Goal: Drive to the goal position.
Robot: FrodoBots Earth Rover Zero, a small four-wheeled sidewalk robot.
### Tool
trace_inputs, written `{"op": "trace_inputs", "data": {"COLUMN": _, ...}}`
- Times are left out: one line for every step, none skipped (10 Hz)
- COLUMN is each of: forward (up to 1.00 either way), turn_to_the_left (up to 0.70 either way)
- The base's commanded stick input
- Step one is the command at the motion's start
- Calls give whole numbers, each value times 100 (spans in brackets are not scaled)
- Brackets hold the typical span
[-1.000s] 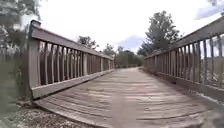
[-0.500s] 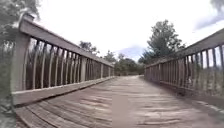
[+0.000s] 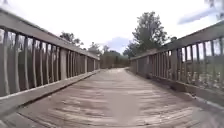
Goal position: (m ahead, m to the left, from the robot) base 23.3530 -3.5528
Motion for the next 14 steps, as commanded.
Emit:
{"op": "trace_inputs", "data": {"forward": 70, "turn_to_the_left": 0}}
{"op": "trace_inputs", "data": {"forward": 70, "turn_to_the_left": 0}}
{"op": "trace_inputs", "data": {"forward": 70, "turn_to_the_left": 0}}
{"op": "trace_inputs", "data": {"forward": 70, "turn_to_the_left": 0}}
{"op": "trace_inputs", "data": {"forward": 70, "turn_to_the_left": 0}}
{"op": "trace_inputs", "data": {"forward": 70, "turn_to_the_left": 0}}
{"op": "trace_inputs", "data": {"forward": 70, "turn_to_the_left": 0}}
{"op": "trace_inputs", "data": {"forward": 70, "turn_to_the_left": 0}}
{"op": "trace_inputs", "data": {"forward": 70, "turn_to_the_left": 0}}
{"op": "trace_inputs", "data": {"forward": 70, "turn_to_the_left": 0}}
{"op": "trace_inputs", "data": {"forward": 70, "turn_to_the_left": 0}}
{"op": "trace_inputs", "data": {"forward": 70, "turn_to_the_left": 0}}
{"op": "trace_inputs", "data": {"forward": 70, "turn_to_the_left": 0}}
{"op": "trace_inputs", "data": {"forward": 70, "turn_to_the_left": 0}}
